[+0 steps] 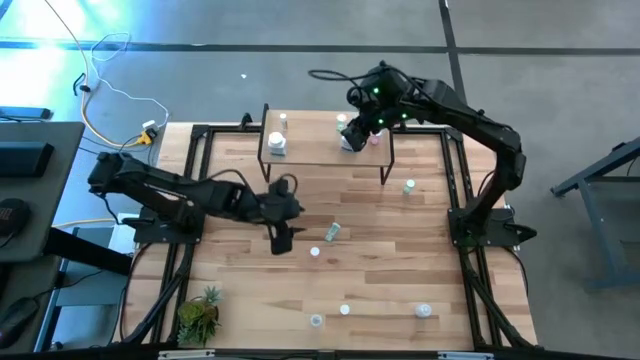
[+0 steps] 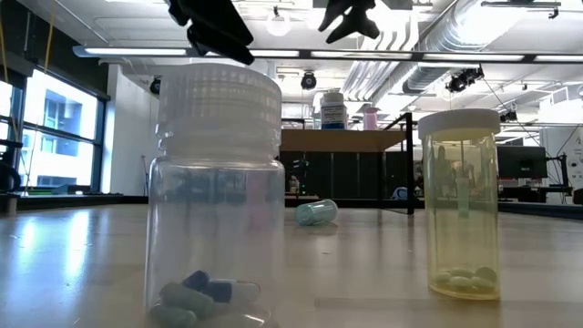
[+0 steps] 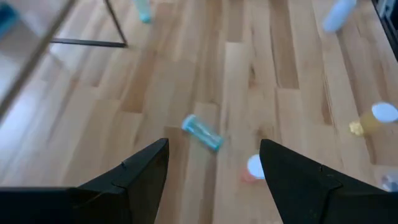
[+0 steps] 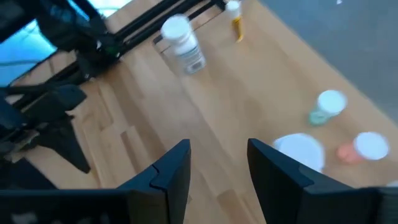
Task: Pick and place medicine bottles onto shelf by color
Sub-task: Put the pink pill bottle on the shelf
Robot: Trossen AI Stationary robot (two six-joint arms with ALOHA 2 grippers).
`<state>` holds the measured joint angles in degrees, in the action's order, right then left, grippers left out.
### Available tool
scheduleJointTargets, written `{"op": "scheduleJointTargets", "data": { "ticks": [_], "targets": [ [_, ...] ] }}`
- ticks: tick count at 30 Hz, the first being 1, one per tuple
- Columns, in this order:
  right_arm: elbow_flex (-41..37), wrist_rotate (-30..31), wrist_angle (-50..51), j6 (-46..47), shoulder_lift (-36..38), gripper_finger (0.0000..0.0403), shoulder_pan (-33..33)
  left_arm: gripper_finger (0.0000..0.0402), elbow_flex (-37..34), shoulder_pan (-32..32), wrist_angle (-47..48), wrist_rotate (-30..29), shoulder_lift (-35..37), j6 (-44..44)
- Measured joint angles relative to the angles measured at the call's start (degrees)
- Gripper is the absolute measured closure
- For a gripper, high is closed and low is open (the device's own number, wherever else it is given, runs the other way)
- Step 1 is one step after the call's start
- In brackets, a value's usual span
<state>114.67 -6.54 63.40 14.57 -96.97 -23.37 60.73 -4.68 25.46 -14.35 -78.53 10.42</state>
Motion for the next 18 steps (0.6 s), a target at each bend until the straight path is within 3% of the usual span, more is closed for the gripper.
{"op": "scheduleJointTargets", "data": {
  "ticks": [9, 18],
  "targets": [
    [0.0, 4.62, 2.54, 0.12, 0.0, 0.0253, 3.9, 0.0158, 0.0, -4.14, -4.76, -0.04, -7.81, 0.5],
    [0.0, 4.85, 4.48, 1.07, 0.0, 0.0253, 4.41, 0.0158, 0.0, -4.88, -7.73, -1.24, -14.17, 0.5]
  ]
}}
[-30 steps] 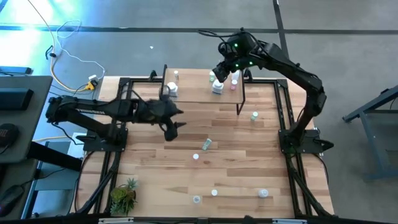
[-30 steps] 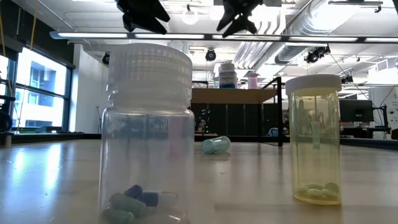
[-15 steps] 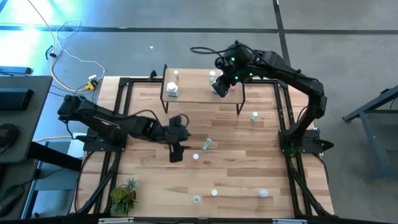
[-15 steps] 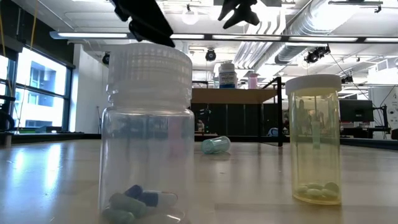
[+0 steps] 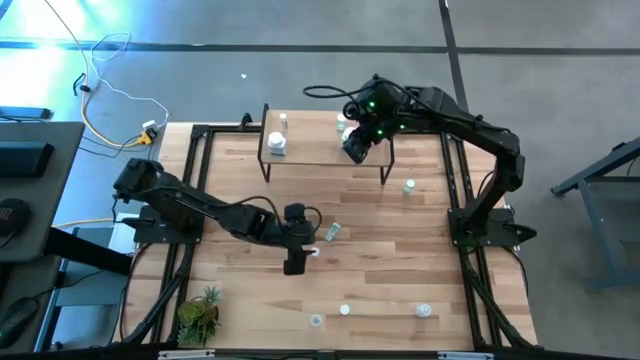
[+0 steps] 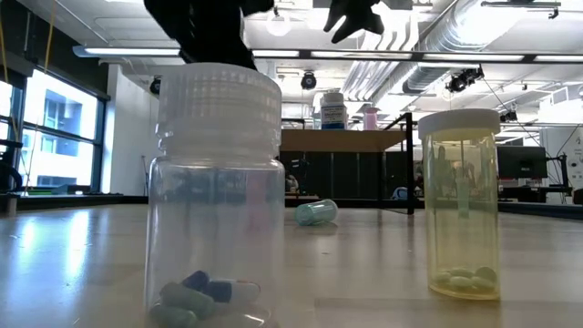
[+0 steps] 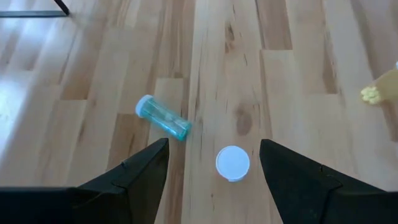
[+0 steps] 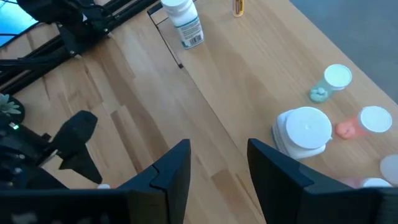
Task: Pick and place medicine bottles onto shelf by color
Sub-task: Put the pink pill bottle on the shelf
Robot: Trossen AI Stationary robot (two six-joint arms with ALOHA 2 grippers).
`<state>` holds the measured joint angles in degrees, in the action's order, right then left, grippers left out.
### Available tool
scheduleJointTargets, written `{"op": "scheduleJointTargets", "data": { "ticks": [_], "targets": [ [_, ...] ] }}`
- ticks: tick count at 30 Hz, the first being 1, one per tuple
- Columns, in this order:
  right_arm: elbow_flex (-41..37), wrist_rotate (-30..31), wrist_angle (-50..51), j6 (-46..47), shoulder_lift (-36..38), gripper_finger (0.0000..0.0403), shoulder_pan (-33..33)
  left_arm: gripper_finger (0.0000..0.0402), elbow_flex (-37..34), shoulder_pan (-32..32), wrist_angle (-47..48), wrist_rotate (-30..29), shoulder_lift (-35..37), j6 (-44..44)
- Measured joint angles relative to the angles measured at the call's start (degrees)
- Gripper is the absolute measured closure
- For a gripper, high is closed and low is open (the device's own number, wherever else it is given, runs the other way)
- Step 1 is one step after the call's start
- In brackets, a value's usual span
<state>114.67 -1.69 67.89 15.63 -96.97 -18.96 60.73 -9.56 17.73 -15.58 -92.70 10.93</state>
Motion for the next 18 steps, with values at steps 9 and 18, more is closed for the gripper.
{"op": "scheduleJointTargets", "data": {
  "ticks": [9, 18],
  "targets": [
    [0.0, 0.0, 0.1, 0.85, 0.0, 0.0253, 0.0, 0.0158, 0.0, -0.04, -2.05, 0.97, -5.31, 1.94],
    [0.0, 0.0, 0.15, 0.84, 0.0, 0.0253, 0.0, 0.0158, 0.0, -0.75, -2.97, 1.33, -9.84, 4.85]
  ]
}}
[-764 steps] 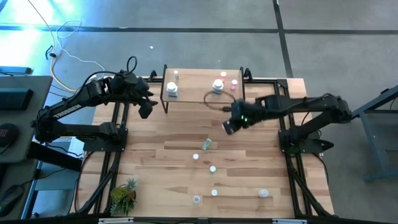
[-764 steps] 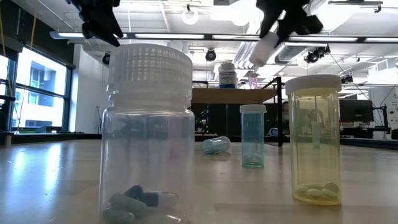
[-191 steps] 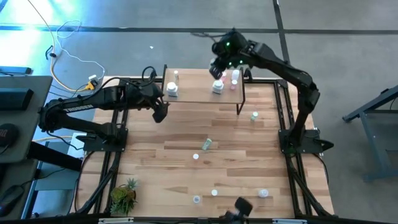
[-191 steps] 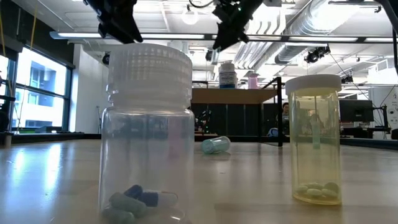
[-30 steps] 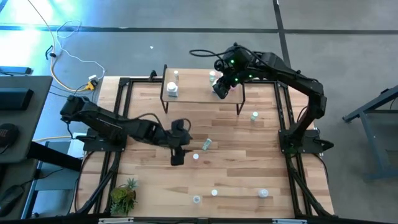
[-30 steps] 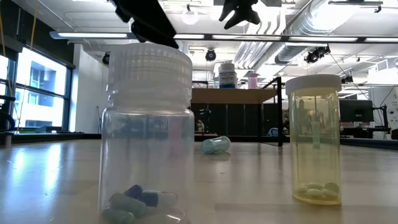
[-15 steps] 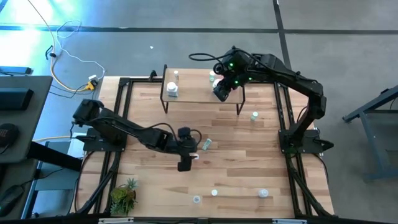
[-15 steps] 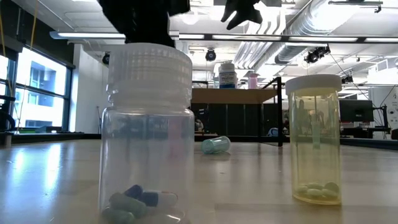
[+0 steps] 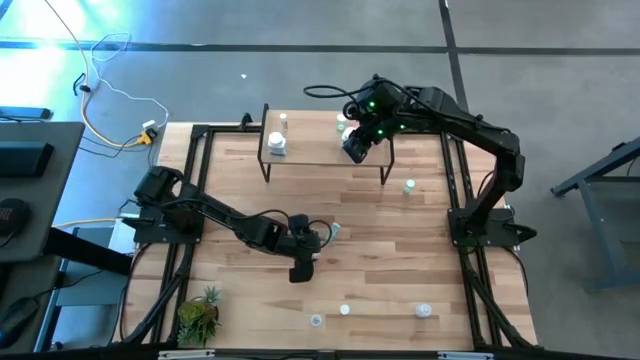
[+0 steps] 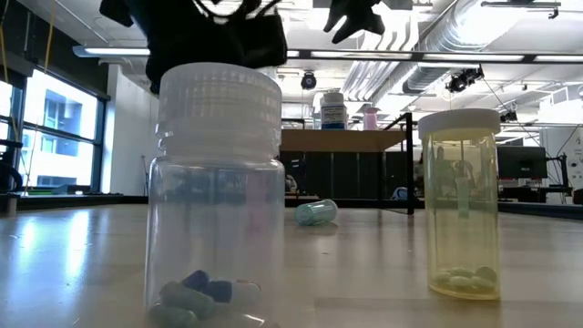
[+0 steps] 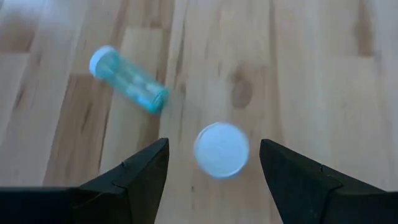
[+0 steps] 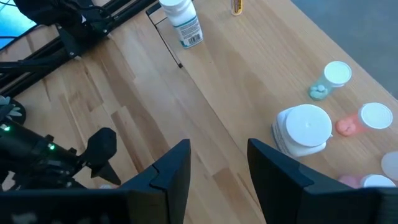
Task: Pick and place medicine bottles onto shelf by color
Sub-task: Put the pink pill bottle on the shelf
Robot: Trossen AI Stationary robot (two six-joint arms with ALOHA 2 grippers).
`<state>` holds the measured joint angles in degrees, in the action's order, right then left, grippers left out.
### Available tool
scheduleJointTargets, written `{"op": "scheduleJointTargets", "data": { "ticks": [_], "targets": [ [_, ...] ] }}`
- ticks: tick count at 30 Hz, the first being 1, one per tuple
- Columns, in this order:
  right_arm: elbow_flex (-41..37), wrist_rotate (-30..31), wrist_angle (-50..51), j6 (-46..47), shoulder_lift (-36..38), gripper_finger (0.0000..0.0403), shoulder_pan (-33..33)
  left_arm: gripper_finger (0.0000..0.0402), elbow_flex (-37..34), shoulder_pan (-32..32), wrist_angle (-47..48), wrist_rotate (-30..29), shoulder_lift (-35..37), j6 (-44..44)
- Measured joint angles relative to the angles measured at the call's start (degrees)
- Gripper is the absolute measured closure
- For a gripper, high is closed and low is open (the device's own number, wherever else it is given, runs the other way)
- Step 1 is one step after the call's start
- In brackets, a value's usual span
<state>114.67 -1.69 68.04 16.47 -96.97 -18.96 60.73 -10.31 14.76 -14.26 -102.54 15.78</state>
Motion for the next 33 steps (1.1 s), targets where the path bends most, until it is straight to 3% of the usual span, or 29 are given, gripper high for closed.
{"op": "scheduleJointTargets", "data": {
  "ticks": [9, 24, 33],
  "targets": [
    [0.0, 0.0, 0.08, 0.0, 0.0, 0.0253, 0.0, 0.0166, 0.0, 0.05, -1.0, 0.57, -0.31, 0.14],
    [0.0, 0.0, 0.12, 0.02, 0.0, 0.0253, 0.0, 0.0278, 0.0, 0.05, -1.13, 1.09, -0.31, -1.37],
    [0.0, 0.01, 0.14, 0.02, -0.02, 0.0253, 0.0, 0.0292, 0.0, 0.18, -0.97, 1.73, -0.04, -1.39]
  ]
}}
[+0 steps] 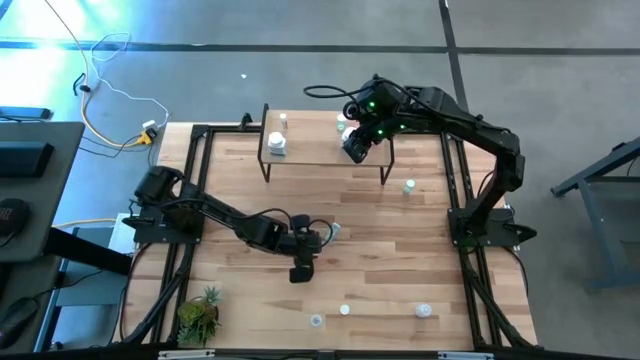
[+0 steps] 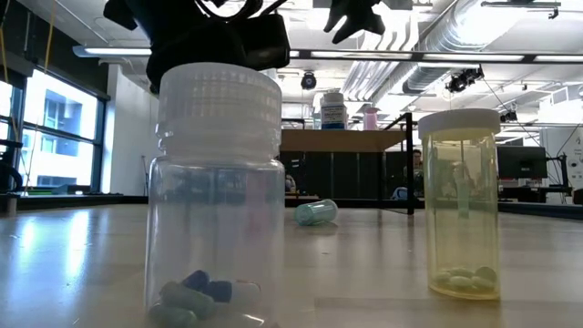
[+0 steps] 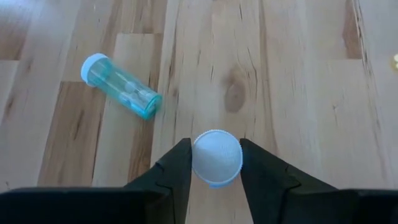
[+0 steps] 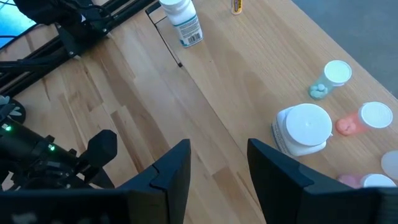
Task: Pick and place medicine bottles onto shelf by color
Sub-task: Put the pink pill bottle on the shelf
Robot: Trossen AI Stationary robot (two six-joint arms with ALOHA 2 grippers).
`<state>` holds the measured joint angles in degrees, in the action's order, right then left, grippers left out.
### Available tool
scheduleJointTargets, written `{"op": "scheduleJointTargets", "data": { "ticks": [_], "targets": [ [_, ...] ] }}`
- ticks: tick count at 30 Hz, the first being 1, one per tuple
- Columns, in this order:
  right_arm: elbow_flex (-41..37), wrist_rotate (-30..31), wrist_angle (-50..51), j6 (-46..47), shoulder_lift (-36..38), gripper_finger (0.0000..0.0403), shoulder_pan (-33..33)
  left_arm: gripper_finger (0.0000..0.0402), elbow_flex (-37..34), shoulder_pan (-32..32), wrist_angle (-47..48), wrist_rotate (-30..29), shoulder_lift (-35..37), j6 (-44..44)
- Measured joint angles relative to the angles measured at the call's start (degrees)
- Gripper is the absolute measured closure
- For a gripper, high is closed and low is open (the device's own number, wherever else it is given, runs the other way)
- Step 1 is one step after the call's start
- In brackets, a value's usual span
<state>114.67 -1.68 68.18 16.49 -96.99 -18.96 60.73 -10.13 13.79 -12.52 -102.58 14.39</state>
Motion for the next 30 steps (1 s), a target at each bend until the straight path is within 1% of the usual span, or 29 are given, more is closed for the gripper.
{"op": "scheduleJointTargets", "data": {
  "ticks": [3, 5, 11, 15, 24, 30],
  "targets": [
    [0.0, -0.01, 0.02, 0.0, 0.0, 0.0253, 0.0, 0.0292, 0.08, 0.33, -0.03, 0.11, 0.61, 0.0],
    [0.0, -0.01, 0.04, 0.0, 0.0, 0.0253, 0.0, 0.0292, 0.11, 0.77, 1.86, 0.14, 1.9, -0.29],
    [0.02, -0.01, 0.2, 0.17, -0.02, 0.0253, -0.04, 0.0291, 0.65, 4.06, 1.37, 0.14, 5.89, -2.6],
    [0.02, -0.01, 0.2, 0.21, -0.03, 0.0253, -0.08, 0.0291, 0.74, 7.37, 2.43, 0.28, 9.9, -3.2],
    [0.02, -0.01, -0.24, 1.47, -0.04, 0.0253, -0.17, 0.0291, 0.57, 15.96, 5.65, 0.2, 21.11, -8.93],
    [0.02, -0.01, -1.32, 1.48, -0.04, 0.0253, -0.17, 0.0291, 0.72, 22.19, 5.08, -0.25, 28.52, -12.18]
  ]
}}
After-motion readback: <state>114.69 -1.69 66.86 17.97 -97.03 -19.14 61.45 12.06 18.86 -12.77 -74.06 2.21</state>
